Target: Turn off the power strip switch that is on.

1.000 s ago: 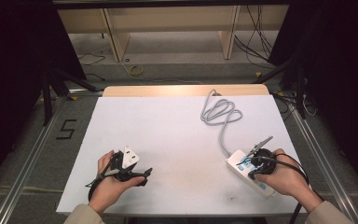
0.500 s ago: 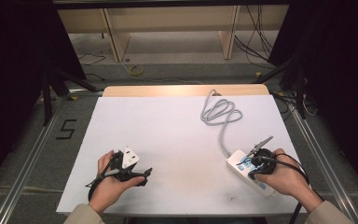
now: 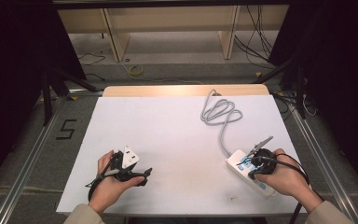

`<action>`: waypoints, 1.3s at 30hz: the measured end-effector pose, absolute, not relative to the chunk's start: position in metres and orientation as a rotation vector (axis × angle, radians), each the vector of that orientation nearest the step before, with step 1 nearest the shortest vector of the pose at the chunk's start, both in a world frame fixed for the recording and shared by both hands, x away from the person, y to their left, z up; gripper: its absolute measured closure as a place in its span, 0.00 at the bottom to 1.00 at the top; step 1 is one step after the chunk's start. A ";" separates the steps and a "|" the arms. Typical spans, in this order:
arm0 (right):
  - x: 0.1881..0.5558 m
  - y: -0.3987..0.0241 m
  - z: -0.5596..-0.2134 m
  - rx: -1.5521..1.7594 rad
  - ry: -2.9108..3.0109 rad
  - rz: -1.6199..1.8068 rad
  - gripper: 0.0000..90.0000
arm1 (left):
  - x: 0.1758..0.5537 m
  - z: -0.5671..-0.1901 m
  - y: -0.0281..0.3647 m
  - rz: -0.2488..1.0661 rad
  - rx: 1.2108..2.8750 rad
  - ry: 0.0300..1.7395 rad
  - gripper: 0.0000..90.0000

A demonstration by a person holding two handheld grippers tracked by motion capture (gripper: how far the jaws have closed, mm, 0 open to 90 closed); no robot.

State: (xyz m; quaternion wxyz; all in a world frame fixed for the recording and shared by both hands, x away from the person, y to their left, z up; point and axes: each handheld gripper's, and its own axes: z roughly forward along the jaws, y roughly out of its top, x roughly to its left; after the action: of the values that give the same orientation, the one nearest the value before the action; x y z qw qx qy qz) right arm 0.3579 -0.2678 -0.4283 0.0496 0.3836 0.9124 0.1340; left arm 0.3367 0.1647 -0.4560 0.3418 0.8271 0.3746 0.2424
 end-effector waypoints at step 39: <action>0.359 -0.275 -0.420 1.165 2.672 0.611 1.00 | 0.337 -0.456 0.165 0.631 2.145 0.979 0.17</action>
State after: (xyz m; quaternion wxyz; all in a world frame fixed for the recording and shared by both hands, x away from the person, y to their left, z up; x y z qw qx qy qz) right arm 0.3594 -0.2754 -0.4201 0.0815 0.3899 0.8942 0.2043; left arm 0.3369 0.1652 -0.4562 0.3433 0.8255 0.3766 0.2428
